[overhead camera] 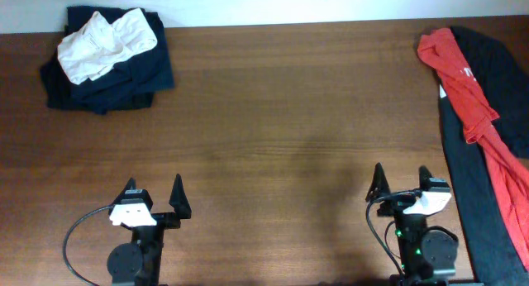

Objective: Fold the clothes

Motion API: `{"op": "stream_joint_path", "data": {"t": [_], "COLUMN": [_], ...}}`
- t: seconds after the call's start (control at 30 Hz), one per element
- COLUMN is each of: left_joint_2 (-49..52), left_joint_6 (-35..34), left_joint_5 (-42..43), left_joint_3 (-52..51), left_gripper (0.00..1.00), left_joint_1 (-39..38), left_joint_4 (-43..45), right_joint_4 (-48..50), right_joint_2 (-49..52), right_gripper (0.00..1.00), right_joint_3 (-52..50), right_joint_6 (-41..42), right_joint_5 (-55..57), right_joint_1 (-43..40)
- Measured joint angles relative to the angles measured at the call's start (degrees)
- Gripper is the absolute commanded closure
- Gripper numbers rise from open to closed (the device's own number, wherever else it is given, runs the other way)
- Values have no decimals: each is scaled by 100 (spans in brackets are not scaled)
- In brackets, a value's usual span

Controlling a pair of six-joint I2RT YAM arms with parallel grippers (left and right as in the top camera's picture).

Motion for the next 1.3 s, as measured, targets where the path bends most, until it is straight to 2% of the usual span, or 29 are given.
{"op": "stream_joint_path", "data": {"t": [0.23,0.37,0.5,0.67,0.77,0.93,1.0,1.17,1.3], "left_joint_2": [0,0,0,0,7,17,20,22,22], "left_joint_6": [-2,-2,-2,-2,-17,-20,-20,11,26], "left_joint_5": [0,0,-2,0,0,0,0,-245,-319], "left_joint_3": [0,0,0,0,0,0,0,0,0], "left_gripper": [1,1,1,1,1,1,1,1,1], "left_joint_1": [0,0,0,0,0,0,0,9,9], "left_joint_4": [0,0,0,0,0,-2,0,-9,-11], "right_joint_4": [1303,2422,2247,927,-68,-1119,-1923,-3694,-4553], "right_joint_2": [0,0,63,927,2004,4138,4944,7232,8354], "right_gripper": [1,1,1,1,1,1,1,1,1], "right_joint_3": [0,7,302,1762,2796,4642,5451,7617,8644], "right_joint_6": [1093,1672,1657,693,-28,-780,-962,-1187,-1209], "right_joint_5": [-1462,-1773,-1567,-1021,-380,590,752,223,-577], "right_joint_1": [0,0,0,0,0,-120,-382,-1554,-2245]}}
